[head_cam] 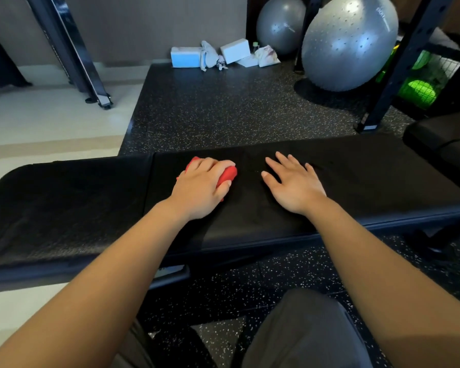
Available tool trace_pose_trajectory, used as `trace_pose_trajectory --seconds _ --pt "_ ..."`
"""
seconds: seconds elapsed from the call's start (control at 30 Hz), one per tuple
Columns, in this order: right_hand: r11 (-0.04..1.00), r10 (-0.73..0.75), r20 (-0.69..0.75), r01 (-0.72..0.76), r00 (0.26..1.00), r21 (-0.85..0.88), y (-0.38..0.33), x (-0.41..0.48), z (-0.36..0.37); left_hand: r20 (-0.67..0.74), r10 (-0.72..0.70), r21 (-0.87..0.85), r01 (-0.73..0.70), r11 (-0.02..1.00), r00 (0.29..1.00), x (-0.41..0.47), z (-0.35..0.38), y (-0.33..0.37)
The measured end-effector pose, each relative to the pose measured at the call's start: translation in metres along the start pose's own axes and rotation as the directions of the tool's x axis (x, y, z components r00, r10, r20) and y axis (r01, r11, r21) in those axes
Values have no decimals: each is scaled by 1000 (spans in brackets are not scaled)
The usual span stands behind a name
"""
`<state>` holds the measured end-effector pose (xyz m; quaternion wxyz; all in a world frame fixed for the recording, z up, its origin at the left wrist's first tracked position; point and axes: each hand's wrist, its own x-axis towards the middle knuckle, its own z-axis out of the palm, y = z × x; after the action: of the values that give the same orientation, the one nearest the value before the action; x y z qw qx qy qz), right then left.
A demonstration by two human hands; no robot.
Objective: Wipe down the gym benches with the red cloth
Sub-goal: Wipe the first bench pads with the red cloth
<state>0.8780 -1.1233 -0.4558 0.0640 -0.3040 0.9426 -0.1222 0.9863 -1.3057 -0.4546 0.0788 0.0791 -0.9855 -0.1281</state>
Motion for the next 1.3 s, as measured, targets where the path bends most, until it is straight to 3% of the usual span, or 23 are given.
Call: trace_pose_trajectory --seconds 0.2,0.5,0.73,1.07,1.3 --pt "999 -31 17 32 999 -42 -5 -16 5 -62 2 18 -1 1000 998 -22 1 0" --pt "999 -28 -16 28 999 -31 -7 -26 8 -20 -64 26 64 998 998 16 6 10" --pt "999 24 -61 -23 998 24 -11 -25 7 44 -26 12 25 1000 999 46 8 13" --pt "998 65 -53 -66 996 -2 -14 -24 3 16 106 -20 -106 994 994 40 10 -1" --pt "1000 21 -61 -20 998 19 -8 -22 5 10 30 7 -30 1000 1000 42 11 6"
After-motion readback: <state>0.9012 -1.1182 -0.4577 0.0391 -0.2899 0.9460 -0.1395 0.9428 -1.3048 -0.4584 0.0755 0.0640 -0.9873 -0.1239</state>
